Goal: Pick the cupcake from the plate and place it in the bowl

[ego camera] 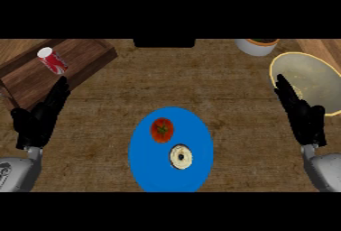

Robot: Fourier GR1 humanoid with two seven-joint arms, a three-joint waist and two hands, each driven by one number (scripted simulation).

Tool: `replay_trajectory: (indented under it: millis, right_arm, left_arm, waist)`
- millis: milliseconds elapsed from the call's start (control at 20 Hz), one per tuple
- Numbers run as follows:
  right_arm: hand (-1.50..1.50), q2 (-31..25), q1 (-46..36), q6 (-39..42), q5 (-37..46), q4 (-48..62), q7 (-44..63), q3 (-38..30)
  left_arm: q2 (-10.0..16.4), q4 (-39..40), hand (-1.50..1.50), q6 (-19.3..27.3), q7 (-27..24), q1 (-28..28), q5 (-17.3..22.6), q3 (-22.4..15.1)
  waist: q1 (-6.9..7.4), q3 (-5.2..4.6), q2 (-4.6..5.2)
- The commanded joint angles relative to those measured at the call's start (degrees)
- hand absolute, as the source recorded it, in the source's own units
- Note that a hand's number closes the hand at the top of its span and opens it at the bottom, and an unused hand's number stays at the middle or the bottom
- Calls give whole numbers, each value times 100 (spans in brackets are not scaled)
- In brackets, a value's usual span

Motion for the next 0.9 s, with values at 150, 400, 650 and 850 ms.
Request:
replay_trajectory:
  millis: [150,400,650,850]
  right_arm:
    - [150,994,479,-1755,746,-1649,267,447]
    - [150,1487,919,-3221,2495,-1215,815,1570]
    - [-150,2082,665,-3817,3798,-974,1300,2323]
    - [-150,1523,-96,-2787,4682,-662,2788,2408]
  left_arm:
    - [-287,-674,0,-457,-49,-67,65,-369]
    - [-848,-885,0,-613,-39,63,73,-999]
    - [-1061,-1269,0,-520,334,-110,-104,-1189]
    - [-1098,-1195,0,-571,6,292,-207,-1342]
  waist:
    - [-151,31,34]
    - [-98,17,57]
    - [27,34,101]
    - [70,13,83]
